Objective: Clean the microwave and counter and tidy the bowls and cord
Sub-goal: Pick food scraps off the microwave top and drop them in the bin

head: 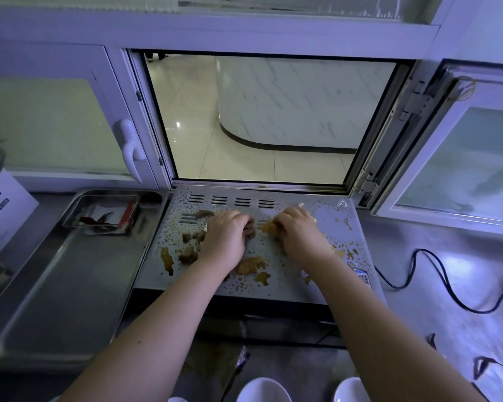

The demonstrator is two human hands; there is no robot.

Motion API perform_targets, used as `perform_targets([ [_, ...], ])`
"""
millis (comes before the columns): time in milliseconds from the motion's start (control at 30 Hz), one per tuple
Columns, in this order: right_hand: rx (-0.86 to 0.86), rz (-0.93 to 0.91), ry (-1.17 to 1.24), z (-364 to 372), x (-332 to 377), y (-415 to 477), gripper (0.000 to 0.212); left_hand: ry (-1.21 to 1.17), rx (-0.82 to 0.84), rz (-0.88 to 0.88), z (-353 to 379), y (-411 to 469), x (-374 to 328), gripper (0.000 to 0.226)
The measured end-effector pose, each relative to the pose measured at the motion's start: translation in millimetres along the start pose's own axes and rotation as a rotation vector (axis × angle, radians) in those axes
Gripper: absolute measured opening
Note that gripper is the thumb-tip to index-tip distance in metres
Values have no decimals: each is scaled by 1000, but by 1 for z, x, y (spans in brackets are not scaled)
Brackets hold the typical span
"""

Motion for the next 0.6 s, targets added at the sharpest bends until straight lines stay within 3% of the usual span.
perform_targets([
  [133, -127, 71, 131, -16, -13, -12, 15, 0, 5, 55, -3, 1, -7, 21],
  [333, -15, 143, 111, -29, -43, -37, 15, -110, -2, 151, -5, 1, -34, 30],
  [500, 38, 162, -61, -20, -47, -54, 26, -157, 54, 215, 9, -13, -56, 32],
  [600, 119, 235, -24, -17, -46, -56, 54, -158, 70, 198, 16, -18, -57, 34],
])
Point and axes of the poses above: each hand's wrist, its own y-axis towards the middle knuckle, its own z-axis out of the palm, x = y × z, the point moved 3 cm from there along y, towards the middle knuckle, and after that the axes turned 10 degrees about -y, right-handed, at the moved point
